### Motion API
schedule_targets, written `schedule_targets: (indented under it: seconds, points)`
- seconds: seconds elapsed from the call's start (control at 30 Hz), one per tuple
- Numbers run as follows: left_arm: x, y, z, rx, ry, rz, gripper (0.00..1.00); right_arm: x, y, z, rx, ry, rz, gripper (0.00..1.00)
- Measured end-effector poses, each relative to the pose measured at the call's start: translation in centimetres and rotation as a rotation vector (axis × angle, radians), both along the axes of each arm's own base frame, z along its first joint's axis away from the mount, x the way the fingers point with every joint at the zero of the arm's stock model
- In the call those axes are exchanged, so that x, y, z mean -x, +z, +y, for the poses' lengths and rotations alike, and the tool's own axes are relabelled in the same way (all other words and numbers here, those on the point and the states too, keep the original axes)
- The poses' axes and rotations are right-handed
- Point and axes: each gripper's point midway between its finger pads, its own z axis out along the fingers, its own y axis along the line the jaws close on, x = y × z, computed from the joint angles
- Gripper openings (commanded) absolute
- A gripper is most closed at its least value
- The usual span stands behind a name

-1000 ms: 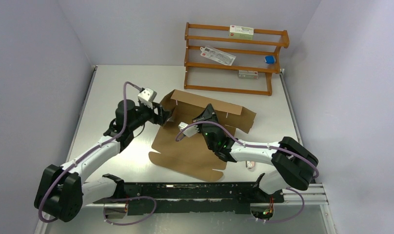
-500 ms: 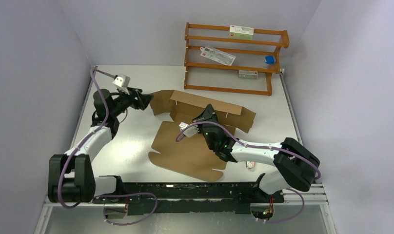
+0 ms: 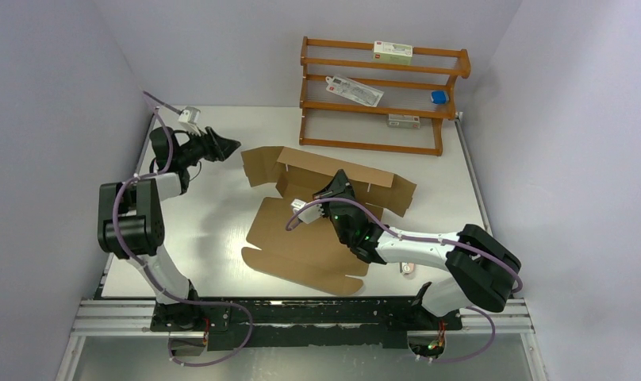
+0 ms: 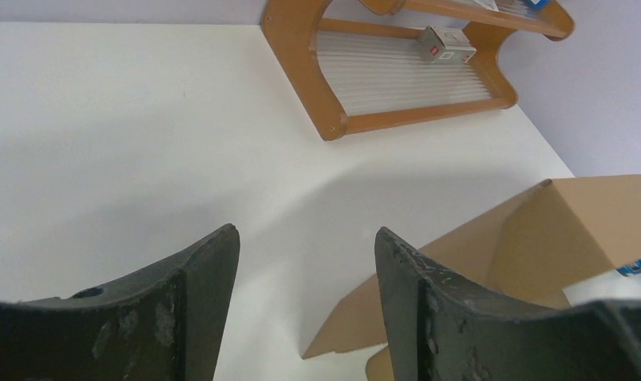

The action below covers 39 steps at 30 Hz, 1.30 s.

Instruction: Fold the paper box

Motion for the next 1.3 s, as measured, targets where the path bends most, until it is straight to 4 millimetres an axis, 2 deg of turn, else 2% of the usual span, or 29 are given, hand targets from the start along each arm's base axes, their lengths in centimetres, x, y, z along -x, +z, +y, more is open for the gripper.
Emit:
schedule_targets:
  seconds: [0.17, 0.27, 0.43, 0.57, 0.83, 1.17, 1.3]
  points:
    - [-1.1, -1.4, -1.3, -0.011, -0.073, 0.026, 0.66, 0.0, 0.0, 0.0, 0.000, 0.000, 0.000, 0.07]
    - [-1.0, -2.1, -3.3, -0.049, -0.140, 0.037, 0.63, 0.0, 0.0, 0.0, -0.001, 0.000, 0.000, 0.07]
    - [0.7, -2.8, -6.8, -0.090, -0.267, 0.037, 0.59, 0.0, 0.0, 0.0, -0.005, 0.000, 0.000, 0.07]
    - [2.5, -3.7, -8.2, -0.107, -0.314, 0.056, 0.57, 0.0, 0.1, 0.1, -0.009, 0.002, 0.001, 0.07]
    - [5.8, -3.7, -8.9, -0.129, -0.331, 0.070, 0.56, 0.0, 0.0, 0.1, -0.009, 0.004, 0.002, 0.07]
    - [8.6, -5.7, -8.9, -0.111, -0.325, 0.136, 0.56, 0.0, 0.0, 0.2, -0.007, 0.008, 0.003, 0.07]
    - [9.8, -5.2, -9.0, -0.111, -0.329, 0.123, 0.58, 0.1, -0.2, 0.4, 0.001, 0.011, 0.004, 0.07]
